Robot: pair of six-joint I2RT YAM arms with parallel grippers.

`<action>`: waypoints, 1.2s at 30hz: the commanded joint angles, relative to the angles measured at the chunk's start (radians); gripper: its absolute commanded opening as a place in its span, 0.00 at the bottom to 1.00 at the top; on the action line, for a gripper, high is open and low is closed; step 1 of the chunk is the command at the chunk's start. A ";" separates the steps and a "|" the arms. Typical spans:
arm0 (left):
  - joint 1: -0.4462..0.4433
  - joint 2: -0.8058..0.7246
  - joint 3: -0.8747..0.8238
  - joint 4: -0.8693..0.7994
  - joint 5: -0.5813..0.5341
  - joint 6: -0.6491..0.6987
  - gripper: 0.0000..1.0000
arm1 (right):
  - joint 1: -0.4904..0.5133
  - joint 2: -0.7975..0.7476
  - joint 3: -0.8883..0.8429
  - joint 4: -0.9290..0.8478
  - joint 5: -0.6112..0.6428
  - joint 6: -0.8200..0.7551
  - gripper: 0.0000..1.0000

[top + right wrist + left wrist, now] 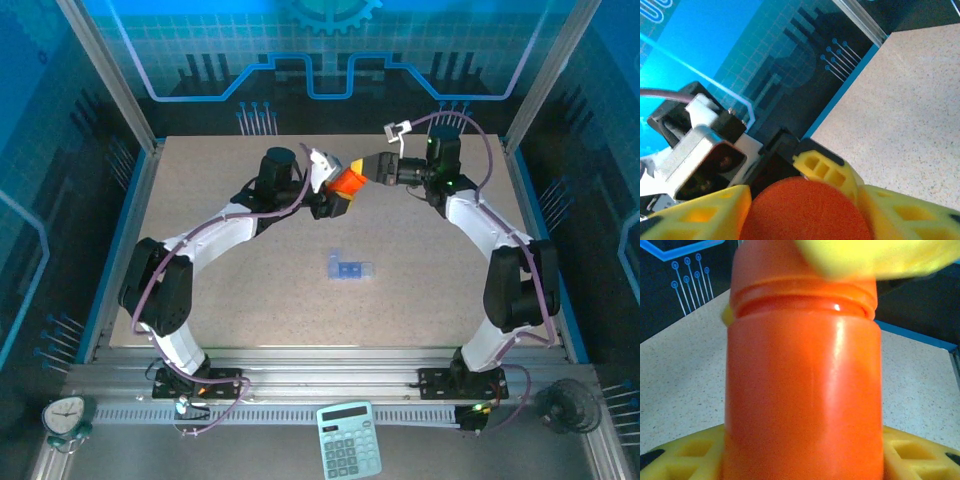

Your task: Sort the pills into containers

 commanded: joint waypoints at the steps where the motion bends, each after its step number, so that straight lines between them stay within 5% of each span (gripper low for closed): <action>1: -0.001 -0.017 0.006 -0.031 0.041 0.005 0.11 | -0.022 -0.046 0.068 -0.128 0.050 -0.092 0.74; 17: -0.002 -0.003 -0.065 0.118 -0.172 0.064 0.12 | 0.041 -0.212 -0.036 -0.307 0.584 0.309 0.82; 36: -0.005 0.006 -0.066 0.133 -0.175 0.061 0.12 | 0.150 -0.123 0.057 -0.371 0.629 0.329 0.82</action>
